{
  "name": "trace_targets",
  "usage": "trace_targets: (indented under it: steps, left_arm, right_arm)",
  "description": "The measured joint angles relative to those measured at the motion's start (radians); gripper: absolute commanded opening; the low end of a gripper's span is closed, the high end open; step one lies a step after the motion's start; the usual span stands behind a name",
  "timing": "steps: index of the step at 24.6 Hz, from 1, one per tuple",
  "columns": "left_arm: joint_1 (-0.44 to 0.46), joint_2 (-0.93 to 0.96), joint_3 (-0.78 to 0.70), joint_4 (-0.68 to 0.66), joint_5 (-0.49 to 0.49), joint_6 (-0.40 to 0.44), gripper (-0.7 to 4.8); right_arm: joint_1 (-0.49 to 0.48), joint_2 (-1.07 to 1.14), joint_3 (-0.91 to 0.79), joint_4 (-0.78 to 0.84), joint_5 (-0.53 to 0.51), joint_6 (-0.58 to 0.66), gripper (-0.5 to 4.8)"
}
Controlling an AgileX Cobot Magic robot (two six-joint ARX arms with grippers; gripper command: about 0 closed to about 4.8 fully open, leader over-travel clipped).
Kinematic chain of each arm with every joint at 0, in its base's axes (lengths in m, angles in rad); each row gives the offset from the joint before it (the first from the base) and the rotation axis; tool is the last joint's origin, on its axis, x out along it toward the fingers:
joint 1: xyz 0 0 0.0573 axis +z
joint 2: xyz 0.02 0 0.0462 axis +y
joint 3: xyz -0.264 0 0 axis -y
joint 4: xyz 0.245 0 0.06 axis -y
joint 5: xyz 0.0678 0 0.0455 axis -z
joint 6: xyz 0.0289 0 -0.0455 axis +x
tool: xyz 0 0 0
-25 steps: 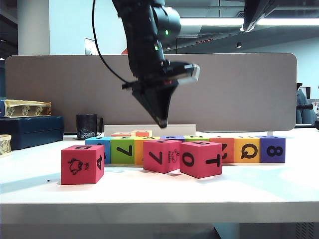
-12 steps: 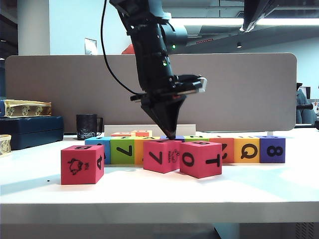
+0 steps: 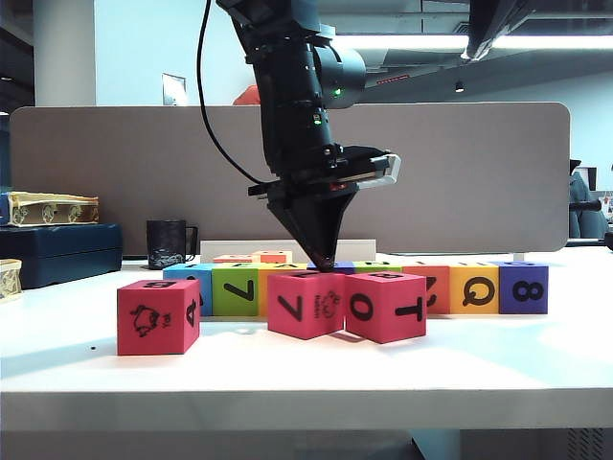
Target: Select the appropriate blocks from the scattered letter blocks on the table and arrange them in a row to spell out "LEARNING".
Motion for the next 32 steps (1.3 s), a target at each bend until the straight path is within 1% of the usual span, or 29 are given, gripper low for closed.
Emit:
trace_targets:
  steps: [4,11,14,16,18,22,24,28,30,31,32]
  left_arm:
    - [0.0,-0.002,0.002,-0.056,0.003,0.0,-0.05]
    - [-0.01,-0.007,0.001,-0.171,0.002,-0.028,-0.05]
    - [-0.018,-0.009,0.011,-0.168,-0.002,-0.028,-0.05]
    - [-0.019,-0.005,0.043,-0.162,-0.005,-0.03,-0.05]
    - [-0.021,-0.01,0.12,-0.137,-0.038,-0.031,-0.05]
    - [-0.016,-0.015,0.207,-0.137,-0.081,-0.031,-0.05]
    - [0.0,-0.04,0.213,-0.143,-0.085,-0.031,-0.05]
    - [0.066,-0.12,0.213,-0.16,-0.092,-0.039,-0.05]
    - [0.117,-0.174,0.213,-0.161,-0.089,-0.055,-0.05]
    - [0.153,-0.208,0.213,-0.164,-0.089,-0.061,-0.05]
    - [0.166,-0.218,0.213,-0.167,-0.089,-0.062,-0.05]
  right_arm:
    - [0.0,0.0,0.0,0.0,0.0,0.0,-0.02]
    - [0.0,0.0,0.0,0.0,0.0,0.0,-0.02]
    - [0.0,0.0,0.0,0.001,0.0,0.0,-0.02]
    - [0.0,0.0,0.0,0.006,0.0,0.0,-0.02]
    - [0.0,0.0,0.0,0.018,0.0,0.0,-0.02]
    - [0.0,0.0,0.0,0.018,0.0,0.0,-0.02]
    - [0.0,0.0,0.0,0.018,0.001,0.0,-0.02]
    - [0.0,0.0,0.0,0.018,0.001,0.0,-0.02]
    - [0.0,0.0,0.0,0.018,0.001,0.0,-0.02]
    - [0.0,0.0,0.0,0.019,0.02,0.0,-0.02]
    - [0.0,0.0,0.0,0.021,0.03,0.0,-0.02]
